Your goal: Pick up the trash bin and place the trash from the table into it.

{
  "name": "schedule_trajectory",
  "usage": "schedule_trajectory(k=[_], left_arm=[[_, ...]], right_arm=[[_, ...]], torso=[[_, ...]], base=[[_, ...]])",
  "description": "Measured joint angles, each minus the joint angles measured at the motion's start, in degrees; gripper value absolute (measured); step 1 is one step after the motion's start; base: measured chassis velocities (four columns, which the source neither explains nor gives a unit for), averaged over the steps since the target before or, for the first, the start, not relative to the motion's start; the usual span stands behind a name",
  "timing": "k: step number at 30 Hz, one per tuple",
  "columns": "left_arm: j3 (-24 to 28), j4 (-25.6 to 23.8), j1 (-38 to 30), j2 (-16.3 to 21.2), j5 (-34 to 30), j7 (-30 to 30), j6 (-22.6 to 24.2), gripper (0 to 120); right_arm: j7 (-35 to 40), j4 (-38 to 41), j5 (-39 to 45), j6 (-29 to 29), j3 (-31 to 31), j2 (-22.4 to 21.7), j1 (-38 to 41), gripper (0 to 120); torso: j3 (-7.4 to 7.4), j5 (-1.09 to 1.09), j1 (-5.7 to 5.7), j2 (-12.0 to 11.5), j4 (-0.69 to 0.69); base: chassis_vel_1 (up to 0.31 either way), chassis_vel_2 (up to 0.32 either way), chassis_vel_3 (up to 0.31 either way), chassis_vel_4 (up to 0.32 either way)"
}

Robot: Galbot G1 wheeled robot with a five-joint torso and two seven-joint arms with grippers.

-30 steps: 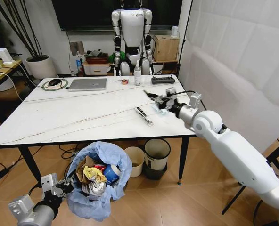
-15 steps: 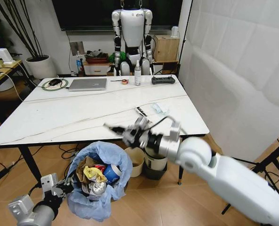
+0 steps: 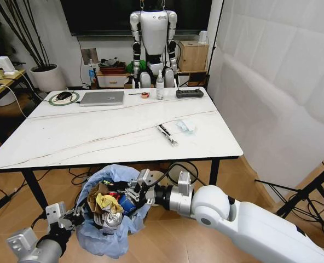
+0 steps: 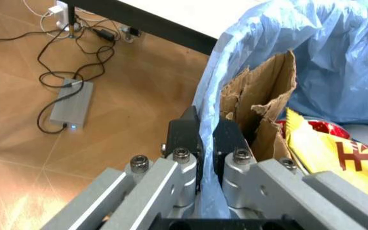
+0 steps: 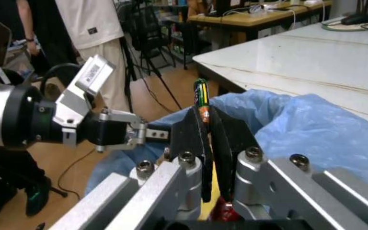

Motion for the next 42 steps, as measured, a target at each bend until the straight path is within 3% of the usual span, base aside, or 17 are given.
schedule_trajectory(k=[13,15,17,22,26,33,42], left_arm=[[0.31,0.25,-0.51,-0.21,0.01,0.0,-0.02,0],[0.36,0.39,-0.43,-0.25,0.02,0.0,-0.03,0],[0.37,0.44,-0.4,-0.24,0.03,-0.01,-0.04,0],[0.85,1.08,-0.5,0.18,0.45,0.2,-0.17,0],[1.01,1.17,-0.5,0.39,0.63,0.41,-0.29,0],[1.25,1.16,-0.64,1.21,0.5,0.52,-0.32,0],[0.97,0.91,-0.69,1.71,0.05,0.54,-0.33,0]], right_arm=[[1.03,0.08,-1.2,0.8,2.71,-0.74,-2.04,52],[2.44,0.24,-0.92,0.62,5.29,-0.41,-2.1,63],[3.25,0.2,-0.62,0.48,6.25,-0.28,-2.03,66],[12.41,-3.28,1.09,-1.96,16.0,0.05,-3.44,87],[15.45,-6.38,1.29,-2.64,20.72,1.42,-6.38,98],[15.73,-15.26,-3.25,-2.91,26.35,6.79,-6.97,100],[15.77,-20.61,-6.16,-3.81,28.83,9.85,-4.6,100]], torso=[[0.0,0.01,0.0,0.0,-0.01],[0.0,0.01,0.0,0.0,-0.01],[0.0,0.01,0.0,0.0,-0.01],[0.0,0.0,0.02,0.0,0.01],[0.01,0.01,0.01,0.0,-0.02],[0.01,0.02,0.01,0.0,-0.01],[0.01,0.01,0.01,0.0,0.0]], base=[[0.0,0.0,0.0,0.0],[0.0,0.0,0.0,0.0],[0.0,0.0,0.0,0.0],[0.0,0.0,0.0,0.0],[0.0,0.0,0.0,0.0],[0.0,0.0,0.0,0.0],[0.0,0.0,0.0,0.0]])
